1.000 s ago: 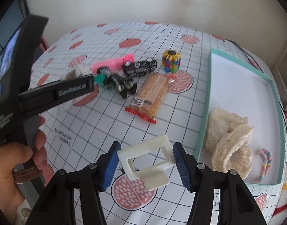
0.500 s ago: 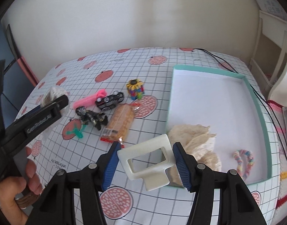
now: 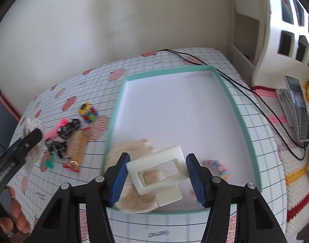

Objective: Organize objects
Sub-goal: 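Lift and carry the holder and swab bag with both tools toward the tray, then lower the holder and swab bag into the tray and open both tools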

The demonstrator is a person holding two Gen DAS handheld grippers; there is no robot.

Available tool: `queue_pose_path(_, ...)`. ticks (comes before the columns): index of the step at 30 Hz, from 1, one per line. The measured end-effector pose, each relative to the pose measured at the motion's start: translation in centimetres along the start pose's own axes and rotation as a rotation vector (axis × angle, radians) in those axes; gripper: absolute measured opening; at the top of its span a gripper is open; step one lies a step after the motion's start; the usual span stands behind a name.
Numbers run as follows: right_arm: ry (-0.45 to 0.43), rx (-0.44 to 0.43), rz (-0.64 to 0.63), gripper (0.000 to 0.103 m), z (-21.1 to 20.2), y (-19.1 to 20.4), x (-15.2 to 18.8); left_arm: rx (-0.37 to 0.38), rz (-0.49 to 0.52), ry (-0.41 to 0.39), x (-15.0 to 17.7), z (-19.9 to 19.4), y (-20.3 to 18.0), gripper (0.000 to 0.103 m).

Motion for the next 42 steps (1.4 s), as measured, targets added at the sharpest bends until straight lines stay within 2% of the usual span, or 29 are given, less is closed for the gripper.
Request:
queue_pose_path(10,-0.043,0.103,0.065,0.060,0.7,-6.4,-0.8,0.103,0.026,0.069,-0.4,1.4,-5.1,0.076)
queue_pose_path(13,-0.059,0.109,0.084,0.060,0.8,-7.4,-1.1,0.109,0.044,0.081,-0.8,2.4,-6.4,0.076)
queue_pose_path(23,-0.081,0.109,0.030,0.060,2.2,-7.4,-1.8,0.145,0.055,0.127,-1.5,5.8,-9.9,0.076)
queue_pose_path(28,-0.070,0.110,0.041,0.060,2.8,-7.8,-1.7,0.137,0.101,0.141,-0.7,7.0,-10.8,0.076)
queue_pose_path(42,-0.038,0.102,0.018,0.061,3.4,-7.6,-1.0,0.156,0.105,0.189,0.6,7.3,-11.1,0.077)
Point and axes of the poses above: each gripper's, at about its wrist camera, not at the fingertips, and z roughly the way its jaws point, y to its left, x to its underside, the point moved 5 cm from there along z, roughly the way its jaws point, and after that the axes turned 3 degrees about z, right-handed, at the moved point
